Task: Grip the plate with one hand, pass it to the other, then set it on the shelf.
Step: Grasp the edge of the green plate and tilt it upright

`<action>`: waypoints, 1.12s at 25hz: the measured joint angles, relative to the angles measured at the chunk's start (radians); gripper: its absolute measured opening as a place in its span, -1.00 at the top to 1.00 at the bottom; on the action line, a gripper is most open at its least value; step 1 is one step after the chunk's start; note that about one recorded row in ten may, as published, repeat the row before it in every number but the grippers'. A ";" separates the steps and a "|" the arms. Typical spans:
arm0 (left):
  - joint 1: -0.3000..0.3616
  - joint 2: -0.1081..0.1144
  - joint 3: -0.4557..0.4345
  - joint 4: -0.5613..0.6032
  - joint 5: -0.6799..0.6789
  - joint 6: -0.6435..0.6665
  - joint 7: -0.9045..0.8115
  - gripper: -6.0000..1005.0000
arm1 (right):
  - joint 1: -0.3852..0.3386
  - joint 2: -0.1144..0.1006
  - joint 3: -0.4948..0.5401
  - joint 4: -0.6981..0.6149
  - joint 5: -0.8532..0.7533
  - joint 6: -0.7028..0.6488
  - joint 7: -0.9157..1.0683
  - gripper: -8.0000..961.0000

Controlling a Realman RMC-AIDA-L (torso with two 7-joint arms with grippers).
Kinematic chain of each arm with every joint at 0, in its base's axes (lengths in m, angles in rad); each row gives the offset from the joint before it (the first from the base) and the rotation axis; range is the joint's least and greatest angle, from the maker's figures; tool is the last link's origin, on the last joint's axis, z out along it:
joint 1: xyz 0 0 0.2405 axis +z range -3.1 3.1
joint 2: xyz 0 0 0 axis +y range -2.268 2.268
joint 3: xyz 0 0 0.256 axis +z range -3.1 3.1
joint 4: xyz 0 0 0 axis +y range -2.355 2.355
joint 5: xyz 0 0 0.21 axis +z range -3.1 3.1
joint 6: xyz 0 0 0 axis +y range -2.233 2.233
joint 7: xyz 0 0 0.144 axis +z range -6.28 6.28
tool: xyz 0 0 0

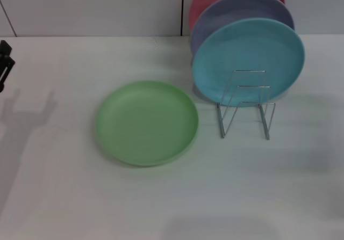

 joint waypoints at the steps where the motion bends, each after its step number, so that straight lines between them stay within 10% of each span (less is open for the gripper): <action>1: 0.000 0.000 0.000 0.000 0.000 0.000 0.000 -0.72 | 0.004 -0.001 -0.007 0.001 -0.002 0.000 0.000 0.05; 28: 0.072 0.042 -0.157 -1.016 0.005 -1.642 0.110 -0.72 | 0.006 -0.005 -0.099 -0.008 0.066 0.024 -0.084 0.05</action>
